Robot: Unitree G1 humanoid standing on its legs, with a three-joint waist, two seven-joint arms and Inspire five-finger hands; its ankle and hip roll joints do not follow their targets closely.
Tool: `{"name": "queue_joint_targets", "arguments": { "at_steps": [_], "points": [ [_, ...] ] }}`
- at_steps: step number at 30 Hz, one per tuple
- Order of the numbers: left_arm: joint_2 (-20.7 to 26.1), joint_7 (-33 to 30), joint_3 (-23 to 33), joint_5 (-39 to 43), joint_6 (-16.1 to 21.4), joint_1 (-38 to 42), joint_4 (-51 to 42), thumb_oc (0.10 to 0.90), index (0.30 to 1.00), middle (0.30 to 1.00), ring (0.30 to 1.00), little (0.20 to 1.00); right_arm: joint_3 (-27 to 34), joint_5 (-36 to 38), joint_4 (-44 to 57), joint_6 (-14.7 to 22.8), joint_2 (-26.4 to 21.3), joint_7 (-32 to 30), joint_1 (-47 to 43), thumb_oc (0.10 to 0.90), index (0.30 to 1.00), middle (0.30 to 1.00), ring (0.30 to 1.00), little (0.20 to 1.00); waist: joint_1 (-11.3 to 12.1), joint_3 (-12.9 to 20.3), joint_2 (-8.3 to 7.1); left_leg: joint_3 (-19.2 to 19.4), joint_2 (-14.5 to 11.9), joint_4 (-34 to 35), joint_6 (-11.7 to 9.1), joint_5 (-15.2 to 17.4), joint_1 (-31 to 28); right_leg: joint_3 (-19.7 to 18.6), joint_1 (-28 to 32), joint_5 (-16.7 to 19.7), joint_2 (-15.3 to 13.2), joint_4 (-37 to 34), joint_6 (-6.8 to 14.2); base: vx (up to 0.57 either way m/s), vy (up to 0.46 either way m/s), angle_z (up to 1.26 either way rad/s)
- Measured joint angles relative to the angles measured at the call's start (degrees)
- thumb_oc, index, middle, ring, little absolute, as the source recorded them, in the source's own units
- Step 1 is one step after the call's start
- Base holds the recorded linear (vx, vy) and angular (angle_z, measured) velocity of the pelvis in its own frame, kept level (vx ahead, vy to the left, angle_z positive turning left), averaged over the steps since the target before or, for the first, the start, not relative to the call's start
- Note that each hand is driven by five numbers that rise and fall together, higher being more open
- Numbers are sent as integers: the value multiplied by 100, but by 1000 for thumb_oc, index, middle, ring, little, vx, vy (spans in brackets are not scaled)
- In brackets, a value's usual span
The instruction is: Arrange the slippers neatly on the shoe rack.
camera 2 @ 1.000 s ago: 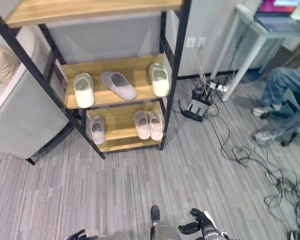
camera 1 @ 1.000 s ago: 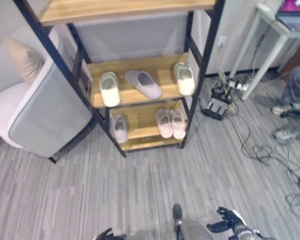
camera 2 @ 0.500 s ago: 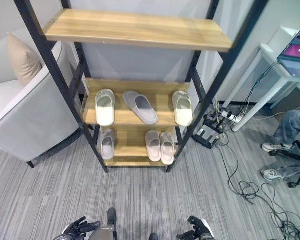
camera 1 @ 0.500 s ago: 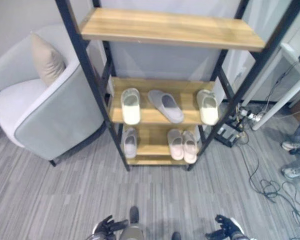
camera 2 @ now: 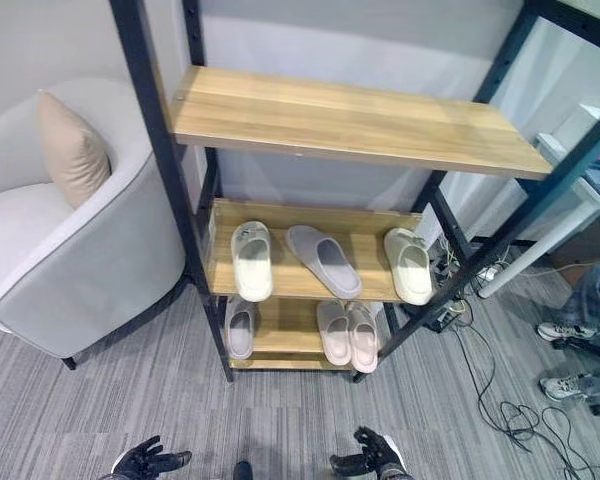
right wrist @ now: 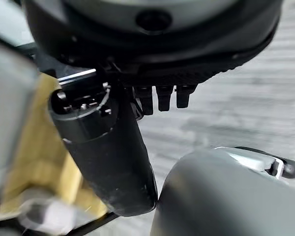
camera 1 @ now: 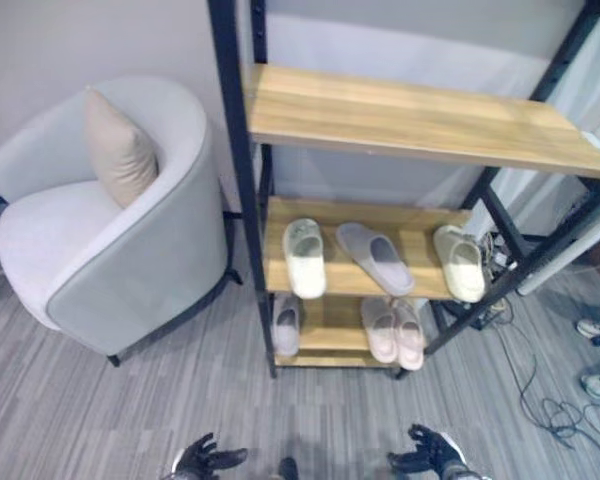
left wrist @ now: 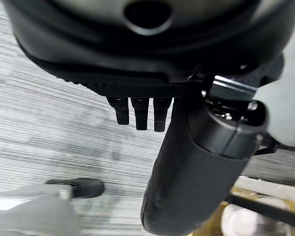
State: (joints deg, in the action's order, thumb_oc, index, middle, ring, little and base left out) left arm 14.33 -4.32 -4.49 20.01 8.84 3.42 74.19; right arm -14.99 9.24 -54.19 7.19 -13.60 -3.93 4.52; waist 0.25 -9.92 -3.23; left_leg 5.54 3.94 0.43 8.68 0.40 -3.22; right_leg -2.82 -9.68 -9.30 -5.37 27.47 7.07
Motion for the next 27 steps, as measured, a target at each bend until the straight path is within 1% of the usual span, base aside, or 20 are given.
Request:
{"name": "queue_joint_targets", "arguments": {
  "at_steps": [2,3,4,5,7,8,10,11,12,13,14,16,19,20,21,23,24,25,26,27],
  "points": [
    [-6,8,-30,-12,2,-58,15,800,900,900,900,900,0,29,4,23,0,1,-4,800,900,900,900,900,-17,-12,21,-41,64,32,-16,32,-130,46,-140,70,92,-559,-38,92,12,27],
    [-4,6,-30,-14,6,-80,43,800,900,900,900,900,0,31,19,25,-1,1,-6,800,900,900,900,900,-17,-12,17,-49,93,73,-20,38,-180,71,-209,134,95,-714,-48,124,-21,20],
    [-4,6,-30,-16,-3,-157,129,800,900,900,900,900,6,35,53,55,-3,-5,-25,800,900,900,900,900,-31,-18,15,-90,143,97,-54,88,-223,156,-304,388,73,-1002,-81,146,-27,21],
    [-1,6,-26,-16,-1,-187,137,800,900,900,900,900,4,35,61,61,-2,-7,-39,800,900,900,900,900,-24,-22,10,-118,139,106,-64,106,-280,246,-300,504,65,-1158,-85,102,-23,20],
    [0,8,9,-16,-7,-276,192,800,900,900,900,900,5,32,58,61,1,-7,-62,800,900,900,900,900,-4,-32,15,-94,134,107,-119,140,-328,564,-274,721,-21,-1491,-131,69,-42,3],
    [0,8,7,-19,-13,-375,217,800,900,900,900,900,12,32,52,72,-2,-15,-97,800,900,900,900,900,-3,-28,-8,-100,135,103,-147,157,-350,663,-242,858,-72,-1604,-153,118,-89,-3],
    [-2,13,8,-72,-14,-480,262,800,900,900,900,900,17,27,52,74,-2,-31,-160,800,900,900,900,900,0,-41,-32,-106,122,87,-255,227,-456,739,-104,1082,-132,-1789,-169,115,-108,-1],
    [-2,13,8,-72,-14,-480,262,800,900,900,900,900,17,27,52,74,-2,-31,-160,800,900,900,900,900,0,-41,-32,-106,122,87,-255,227,-456,739,-104,1082,-132,-1789,-169,99,-114,6],
    [-1,14,12,-130,-15,-607,317,800,900,900,900,900,21,27,51,80,-1,-34,-109,800,900,900,900,900,1,-58,-49,-117,127,96,-388,332,-640,713,161,1232,-149,-1900,-195,91,-132,6],
    [6,14,18,-158,-11,-665,314,800,900,900,900,900,21,25,48,86,-1,-33,-27,800,900,900,900,900,13,-41,-114,-117,136,88,-451,401,-736,714,330,1303,-147,-2019,-250,59,-100,-5],
    [-29,16,20,-248,-10,-706,318,800,900,900,900,900,39,23,44,89,-15,-39,-51,800,900,900,900,900,22,-58,-49,-115,44,45,-524,474,-779,719,431,1331,-36,-2145,-324,75,-150,-15],
    [-105,18,31,-283,-14,-713,338,800,900,900,900,900,55,19,45,116,-30,-43,-44,800,900,900,900,900,-12,-52,35,-105,-123,-60,-644,580,-774,721,586,1369,142,-2358,-405,79,-193,-15],
    [-177,16,27,-291,-7,-653,303,800,900,900,900,900,46,-5,46,111,-44,-42,18,800,900,900,900,900,14,-36,62,-138,-301,-172,-750,680,-775,730,746,1389,352,-2644,-530,23,-164,-6],
    [-186,-1,20,-286,-5,-629,243,800,900,900,900,900,43,-6,51,105,-53,-42,18,800,900,900,900,900,-1,-45,81,-121,-380,-247,-790,712,-726,750,768,1380,402,-2652,-526,-1,-179,3],
    [-172,-4,25,-283,-4,-594,207,800,900,900,900,900,5,-10,56,101,-68,-42,20,800,900,900,900,900,0,-51,63,-152,-423,-458,-852,774,-589,776,785,1373,431,-2711,-627,-82,-182,7],
    [-203,-4,22,-279,-3,-459,198,800,900,900,900,900,2,-23,62,94,-109,-42,45,800,900,900,900,900,19,-48,61,-210,-462,-999,-980,859,-320,803,830,1387,456,-2833,-682,-103,-133,20],
    [-224,-52,-18,-251,-1,-238,182,800,900,900,900,900,-6,-22,154,92,-162,-42,62,800,900,900,900,900,7,-77,7,-191,-450,-2038,-1097,857,264,891,840,1416,378,-2919,-755,-14,-53,23],
    [-232,-54,-36,-239,19,-189,149,800,900,900,900,900,-20,-23,233,97,-211,-40,70,800,900,900,900,900,38,-88,-10,-105,-468,-2627,-1193,837,599,904,861,1453,333,-2956,-809,24,-26,16],
    [-211,-35,-29,-240,35,-192,106,800,900,900,900,900,-55,-23,252,101,-258,-38,89,800,900,900,900,900,41,-98,-23,-108,-491,-2861,-1206,882,730,908,867,1488,331,-2956,-883,25,-26,5],
    [-254,-61,-105,-228,37,-132,22,800,900,900,900,900,-143,-11,252,104,-319,-66,-34,800,900,900,900,900,-6,-111,28,-80,-633,-2880,-1184,895,848,963,939,1449,348,-2986,-1001,36,34,10]
  ]
}}
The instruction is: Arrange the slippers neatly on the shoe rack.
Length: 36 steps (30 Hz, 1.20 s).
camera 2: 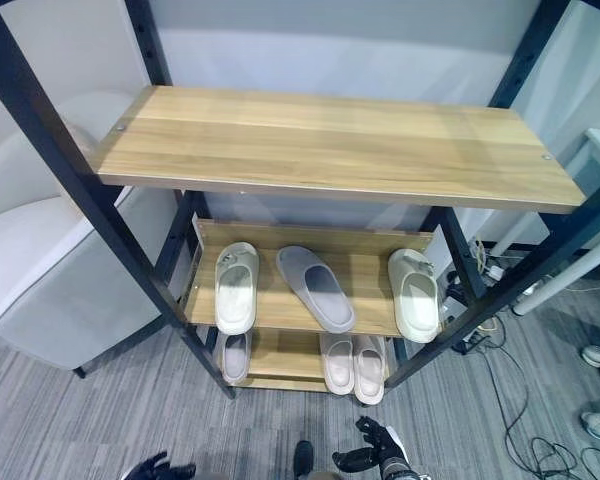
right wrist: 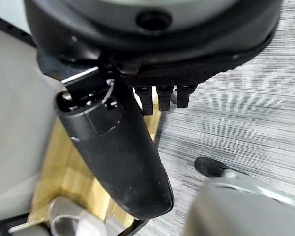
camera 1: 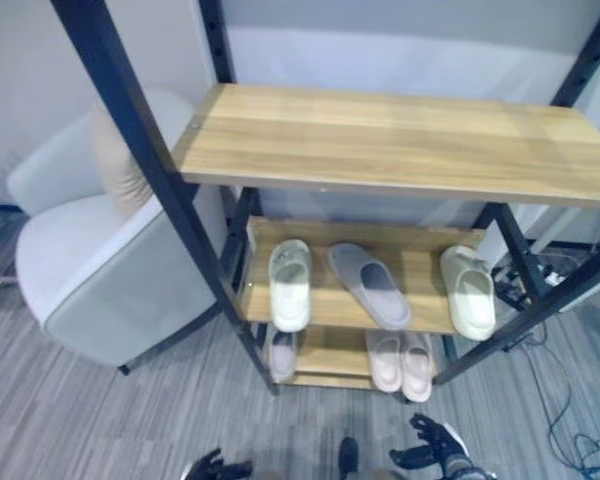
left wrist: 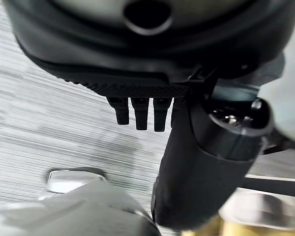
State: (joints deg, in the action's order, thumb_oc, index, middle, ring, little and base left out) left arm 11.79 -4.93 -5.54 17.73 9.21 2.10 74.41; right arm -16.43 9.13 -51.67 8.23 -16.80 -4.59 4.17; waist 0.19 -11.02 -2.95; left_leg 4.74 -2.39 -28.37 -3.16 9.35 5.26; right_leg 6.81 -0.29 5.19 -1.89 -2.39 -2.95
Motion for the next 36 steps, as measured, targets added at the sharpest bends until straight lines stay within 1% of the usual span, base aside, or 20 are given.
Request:
{"name": "queue_joint_targets", "arguments": {
  "at_steps": [1,2,3,4,5,6,8,10,11,12,16,18,19,22,24,26,29,32,33,36],
  "points": [
    [28,-19,-109,-6,0,71,6,800,900,900,900,900,-61,6,3,2,-34,-49,-17,800,900,900,900,900,4,-9,6,122,-125,202,-3,-2,46,48,-11,-4,-9,-75,-38,82,96,10],
    [28,-21,-150,-6,7,117,-48,800,900,900,900,900,-90,6,14,7,-72,-70,-17,800,900,900,900,900,3,-20,-6,133,-162,502,-5,-5,59,76,-43,-5,-45,-71,-35,105,128,6],
    [19,-15,-152,-5,15,153,-76,800,900,900,900,900,-99,8,37,-1,-94,-68,-87,800,900,900,900,900,16,-22,-9,91,-166,762,-6,-6,73,82,-69,-2,-64,-66,-9,85,100,-6],
    [0,-8,-164,-11,40,140,-37,800,900,900,900,900,-132,15,204,-40,-139,-67,-74,800,900,900,900,900,0,-22,-12,-107,-83,1442,-38,-64,-59,64,-94,-6,-81,-131,25,57,67,-22],
    [-37,23,-148,-10,88,153,30,800,900,900,900,900,-159,20,579,13,-218,-55,48,800,900,900,900,900,-24,-18,13,-394,75,2519,54,-261,-333,-10,-132,10,-61,-196,117,82,138,-28],
    [-21,35,-141,-13,55,235,116,800,900,900,900,900,-163,46,691,23,-179,14,31,800,900,900,900,900,-27,-12,30,-463,55,2680,133,-511,-428,-9,-85,54,-47,-258,174,91,179,-25],
    [52,61,-160,-182,48,185,127,800,900,900,900,900,-382,116,1104,-82,-297,206,209,800,900,900,900,900,-1,5,-31,-466,61,2677,124,-762,-445,-22,-38,86,-38,-291,225,44,144,-12],
    [91,59,-150,-305,58,90,53,800,900,900,900,900,-495,161,1383,-17,-337,404,307,800,900,900,900,900,4,47,-61,-337,68,2788,223,-847,-460,-161,-70,2,-63,-288,410,34,120,-25],
    [84,59,-146,-361,54,-6,33,800,900,900,900,900,-524,238,1464,-18,-317,524,317,800,900,900,900,900,1,95,-12,-273,32,2976,306,-1004,-555,-145,-135,-115,-60,-101,536,51,171,-29],
    [125,87,-140,-444,54,-93,23,800,900,900,900,900,-551,269,1619,-78,-303,611,360,800,900,900,900,900,4,116,-59,-178,110,3082,317,-1065,-640,-167,-161,-145,-150,-47,527,35,119,-26],
    [106,58,-115,-503,42,-321,-31,800,900,900,900,900,-732,530,2243,-106,-400,897,521,800,900,900,900,900,-7,270,-1,-59,255,3228,420,-1182,-812,-248,-139,-100,-304,-21,607,7,92,-11],
    [157,58,-154,-515,40,-382,-37,800,900,900,900,900,-884,690,2425,-99,-374,1100,496,800,900,900,900,900,-5,406,-68,-22,338,3295,479,-1165,-853,-316,-127,24,-363,-25,658,-4,86,-6],
    [169,60,-163,-517,31,-390,-32,800,900,900,900,900,-1033,850,2427,-114,-381,1199,407,800,900,900,900,900,5,431,-95,-17,361,3296,496,-1198,-867,-325,-115,153,-386,-12,654,-8,87,2],
    [192,59,-317,-691,25,-370,-33,800,900,900,900,900,-1506,1371,2579,-230,-468,1416,53,800,900,900,900,900,17,442,-105,66,372,3296,523,-1188,-897,-336,-105,191,-406,-24,673,-12,33,-7],
    [229,73,-347,-748,5,-300,-86,800,900,900,900,900,-1604,1532,2792,-250,-454,1566,-83,800,900,900,900,900,23,446,-110,56,373,3297,526,-1182,-887,-326,-97,194,-410,-38,677,0,0,0],
    [222,87,-380,-792,-12,-237,-74,800,900,900,900,900,-1935,1632,3553,-397,-831,1703,-310,800,900,900,900,900,6,445,-111,55,375,3322,514,-1166,-859,-318,-116,197,-411,-56,683,21,-6,0],
    [177,104,-307,-790,-13,-227,-68,800,900,900,900,900,-2017,1631,4345,-425,-1246,1868,-409,800,900,900,900,900,4,447,-122,53,352,3323,496,-1142,-861,-320,-112,195,-388,-65,685,41,-23,0],
    [133,142,-207,-785,-34,-251,-84,800,900,900,900,900,-1583,1548,5610,-305,-2230,1960,-420,800,900,900,900,900,-5,445,-147,41,338,3324,464,-1105,-819,-327,-113,166,-365,-171,722,40,-56,-1],
    [134,151,-154,-784,-31,-292,-83,800,900,900,900,900,-1210,1511,5842,-218,-2473,1922,-309,800,900,900,900,900,-9,443,-164,40,332,3323,454,-1111,-813,-331,-118,167,-354,-180,720,44,-41,-2],
    [143,153,-120,-781,-31,-322,-77,800,900,900,900,900,-688,1512,5921,-146,-2551,1778,-159,800,900,900,900,900,-38,448,-193,50,304,3324,436,-1100,-811,-347,-116,163,-329,-211,718,65,-44,-3]
  ]
}}
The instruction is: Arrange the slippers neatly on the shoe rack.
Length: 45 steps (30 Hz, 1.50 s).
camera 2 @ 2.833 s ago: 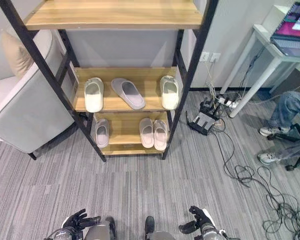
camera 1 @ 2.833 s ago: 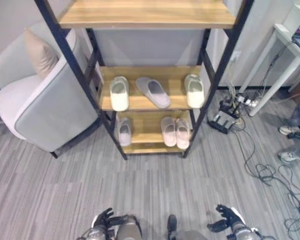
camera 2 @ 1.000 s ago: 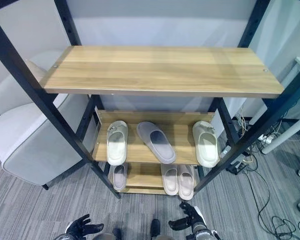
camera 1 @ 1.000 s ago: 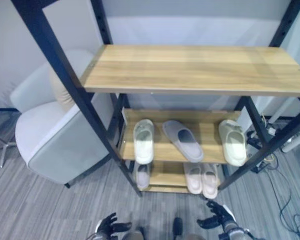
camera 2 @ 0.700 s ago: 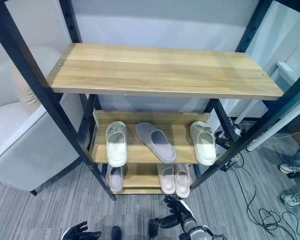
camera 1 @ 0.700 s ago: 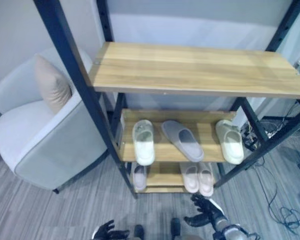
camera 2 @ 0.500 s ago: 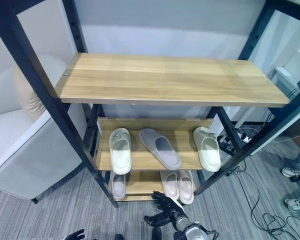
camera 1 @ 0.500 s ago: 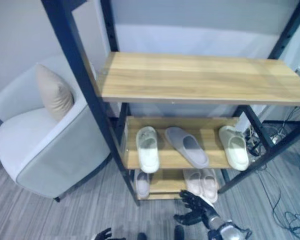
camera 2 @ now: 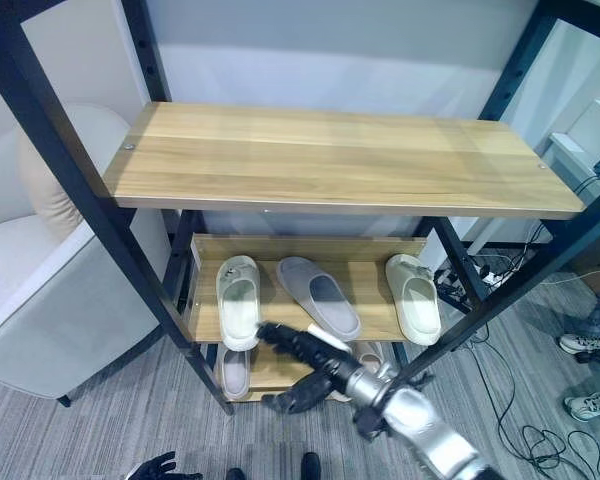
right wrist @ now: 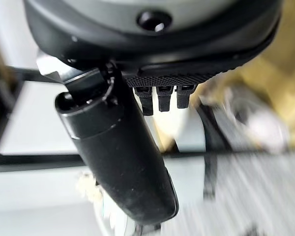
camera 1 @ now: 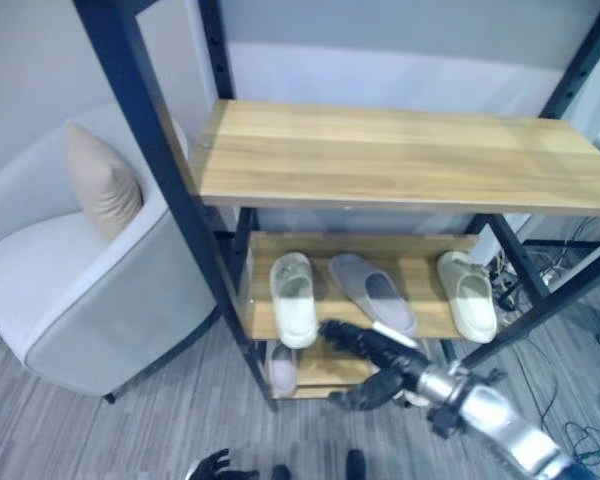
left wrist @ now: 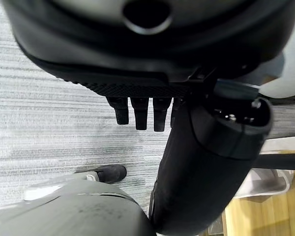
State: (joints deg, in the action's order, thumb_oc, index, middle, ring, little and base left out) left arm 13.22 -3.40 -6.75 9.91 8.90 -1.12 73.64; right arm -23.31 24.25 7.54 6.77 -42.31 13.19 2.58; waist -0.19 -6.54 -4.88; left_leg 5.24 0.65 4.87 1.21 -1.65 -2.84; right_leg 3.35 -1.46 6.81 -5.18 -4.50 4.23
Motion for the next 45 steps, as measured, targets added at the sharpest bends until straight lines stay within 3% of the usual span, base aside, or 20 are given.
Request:
{"name": "queue_joint_targets", "arguments": {
  "at_steps": [1,3,8,18,26,33,40,41,42,45],
  "points": [
    [-2,23,15,2,27,-11,-3,800,900,900,900,900,459,-84,238,58,-200,-75,236,800,900,900,900,900,8,-1,3,-2,-9,-1,-4,1,50,4,-23,6,9,-41,-8,77,-48,-1],
    [4,24,44,56,28,-48,4,800,900,900,900,900,697,-204,261,170,-209,-267,280,800,900,900,900,900,-53,1,0,-3,-40,-1,-17,-14,52,6,-24,10,40,-47,-18,75,-43,0],
    [-18,22,54,44,31,-79,-51,800,900,900,900,900,1150,-1495,-335,333,243,-1048,125,800,900,900,900,900,-80,-6,43,-43,-71,-3,-55,-21,67,28,-25,-12,81,-88,-53,65,-25,3],
    [-71,-86,-24,-130,99,-126,-292,800,900,900,900,900,1340,-3553,-1528,281,263,-2369,-435,800,900,900,900,900,103,-43,169,-235,-62,-24,-61,-25,225,189,-96,-43,72,-90,-70,36,-21,9],
    [-94,-121,-158,-147,231,-98,-448,800,900,900,900,900,1296,-3519,-2284,288,442,-2666,-1107,800,900,900,900,900,299,-218,271,-289,-47,-25,-61,-53,385,263,-225,-43,83,-91,-69,15,0,5],
    [-88,-223,-265,-131,281,70,-471,800,900,900,900,900,1198,-2904,-3032,295,848,-2907,-1751,800,900,900,900,900,370,-433,311,-391,-32,-27,-68,-103,597,354,-391,-30,71,-91,-80,-2,2,7],
    [-86,-341,-435,-128,280,254,-465,800,900,900,900,900,1069,-2724,-3125,294,924,-3122,-2137,800,900,900,900,900,510,-573,341,-423,-35,-27,-68,-111,658,402,-429,-27,70,-67,-86,14,2,3],
    [-86,-350,-438,-126,280,254,-465,800,900,900,900,900,1053,-2646,-3179,304,967,-3122,-2162,558,538,538,538,538,536,-575,337,-434,-35,-27,-68,-111,663,412,-427,-28,70,-61,-85,31,5,7],
    [-75,-354,-437,-121,283,252,-489,800,900,900,900,900,1038,-2488,-3337,347,1080,-3148,-2240,400,300,300,300,300,537,-588,315,-442,-33,-27,-68,-112,664,413,-424,-28,67,-57,-85,34,2,4],
    [-61,-359,-435,-116,282,253,-487,800,900,900,900,900,990,-2385,-3340,348,1081,-3137,-2242,400,300,300,300,300,544,-605,284,-442,-29,-27,-68,-112,656,414,-415,-28,62,-55,-85,0,0,0]
  ]
}}
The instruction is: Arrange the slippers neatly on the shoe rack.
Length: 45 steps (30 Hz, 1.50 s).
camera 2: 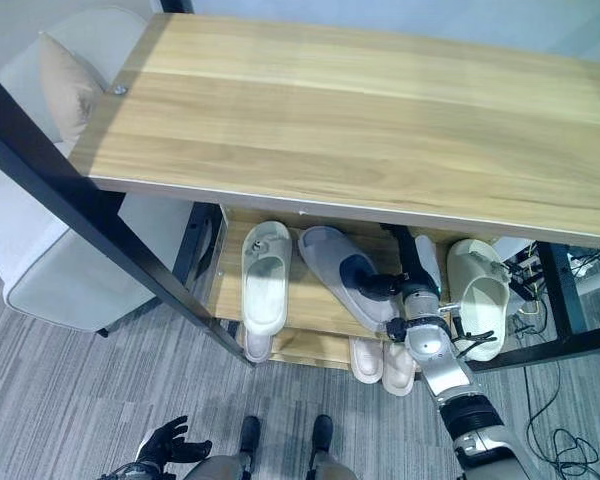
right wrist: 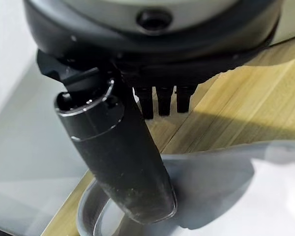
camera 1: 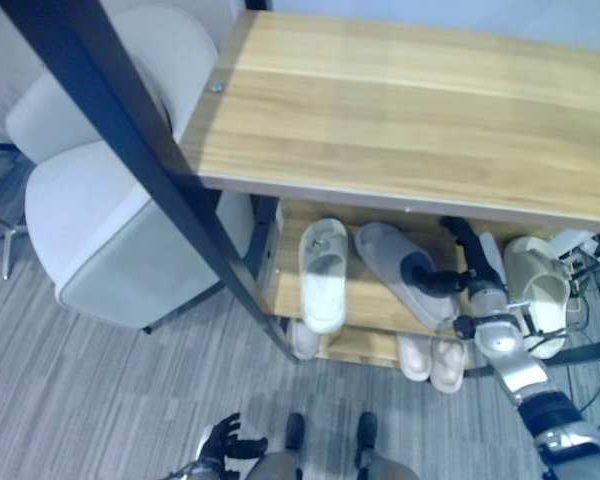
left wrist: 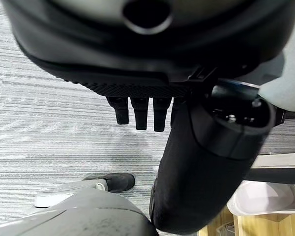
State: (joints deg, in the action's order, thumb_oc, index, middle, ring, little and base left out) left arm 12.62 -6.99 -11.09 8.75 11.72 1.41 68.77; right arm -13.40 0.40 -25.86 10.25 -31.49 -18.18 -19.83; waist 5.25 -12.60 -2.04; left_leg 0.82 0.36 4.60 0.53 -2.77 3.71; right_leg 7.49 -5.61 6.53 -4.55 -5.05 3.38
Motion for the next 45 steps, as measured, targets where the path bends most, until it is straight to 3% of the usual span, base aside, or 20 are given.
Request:
{"name": "queue_joint_targets", "arguments": {
  "at_steps": [10,13,21,27,29,33,34,36,41,42,45],
  "points": [
    [18,-10,53,0,-30,-42,31,800,900,900,900,900,119,458,47,60,177,151,565,400,300,300,300,300,-45,-9,-60,-82,8,2,2,-2,-202,1,231,-11,-9,-36,5,18,-1,4],
    [4,10,169,-11,-41,-117,32,800,900,900,900,900,400,560,136,94,404,160,979,400,300,300,300,300,-63,0,-73,-71,7,4,2,-1,-321,-16,341,-21,-8,-38,4,-3,-1,-2],
    [27,6,230,-14,-44,-241,28,800,900,900,900,900,584,659,357,80,423,163,1499,400,300,300,300,300,-236,76,-114,76,8,2,7,2,-414,-179,363,-4,2,-37,-10,-22,-4,-10],
    [-1,14,227,-92,-82,-325,46,800,900,900,900,900,813,689,1577,61,699,270,2166,400,300,300,300,300,-360,182,-65,172,-3,4,11,3,-480,-233,403,27,-7,-37,-8,-29,-7,-5],
    [4,16,258,-109,-148,-360,45,800,900,900,900,900,819,960,2045,196,920,485,2563,400,300,300,300,300,-465,311,-62,194,-9,5,8,5,-493,-244,412,23,-7,-37,-10,9,-34,-4],
    [1,42,471,-44,-161,-468,51,800,900,900,900,900,367,1487,2088,260,900,1218,3095,400,300,300,300,300,-525,474,-128,371,-18,-15,-5,33,-575,-440,373,5,39,19,18,-63,-20,-27],
    [2,43,483,8,-160,-493,60,800,900,900,900,900,207,1755,2026,259,931,1424,3213,400,300,300,300,300,-520,466,-144,478,-13,-116,5,126,-547,-581,246,-34,56,174,27,-108,-7,-63],
    [49,143,696,242,-125,-404,204,800,900,900,900,900,-156,2515,1536,254,961,1916,3637,400,300,300,300,300,-656,385,-196,694,-25,-992,50,533,-115,-825,-222,-318,55,974,48,-84,-22,-53],
    [93,162,795,692,-68,-191,248,800,900,900,900,900,-431,2843,1108,37,651,2239,3716,400,300,300,300,300,-678,31,-144,733,-110,-1814,151,943,228,-856,-484,-593,26,1594,16,-94,-39,-5],
    [167,153,776,915,-13,-74,95,800,900,900,900,900,-576,2957,798,31,622,2337,3348,400,300,300,300,300,-660,-219,-207,712,-150,-2324,149,1098,581,-849,-820,-730,19,2056,-12,-102,-31,10],
    [174,156,781,1328,7,156,42,800,900,900,900,900,-659,2963,477,4,603,2332,2783,400,300,300,300,300,-655,-571,-138,667,-251,-2920,107,1288,1089,-844,-1217,-800,64,2402,-11,-87,-53,1]
  ]
}}
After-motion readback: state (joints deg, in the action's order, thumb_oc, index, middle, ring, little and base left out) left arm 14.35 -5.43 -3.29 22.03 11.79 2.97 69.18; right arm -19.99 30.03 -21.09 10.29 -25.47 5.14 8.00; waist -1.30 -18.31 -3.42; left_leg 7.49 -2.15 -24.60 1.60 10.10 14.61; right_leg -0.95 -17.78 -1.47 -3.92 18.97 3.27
